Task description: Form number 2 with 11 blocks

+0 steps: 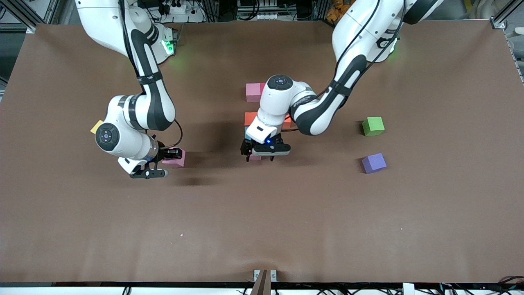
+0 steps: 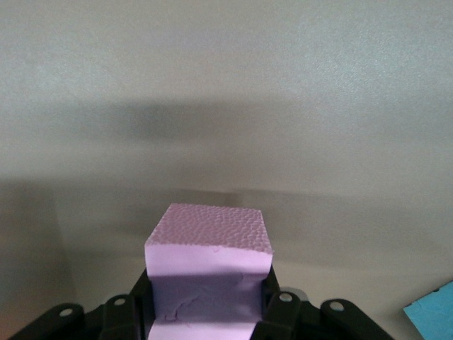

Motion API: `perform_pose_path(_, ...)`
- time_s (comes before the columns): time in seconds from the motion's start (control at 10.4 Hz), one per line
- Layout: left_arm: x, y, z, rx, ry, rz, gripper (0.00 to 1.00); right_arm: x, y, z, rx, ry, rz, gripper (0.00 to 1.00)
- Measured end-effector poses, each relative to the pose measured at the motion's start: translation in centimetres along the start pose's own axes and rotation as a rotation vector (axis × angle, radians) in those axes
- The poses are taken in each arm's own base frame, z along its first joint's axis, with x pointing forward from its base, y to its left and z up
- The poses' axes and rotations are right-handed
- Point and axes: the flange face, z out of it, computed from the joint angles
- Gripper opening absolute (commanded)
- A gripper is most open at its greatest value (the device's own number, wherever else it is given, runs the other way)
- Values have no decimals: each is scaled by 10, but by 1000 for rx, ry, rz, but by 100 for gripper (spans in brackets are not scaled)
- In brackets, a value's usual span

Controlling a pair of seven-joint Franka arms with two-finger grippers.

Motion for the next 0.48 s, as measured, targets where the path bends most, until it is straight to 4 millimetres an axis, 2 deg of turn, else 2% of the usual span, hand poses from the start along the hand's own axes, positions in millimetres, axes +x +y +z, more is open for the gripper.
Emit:
perform_pose_path(0.29,18,-15,1,47,-4,-47,100,1,2,-1,0,1,4,59)
perform_pose_path(0.48,39,-23,-11,78,-12,-116,100,2,0,-3,2,7,27,59)
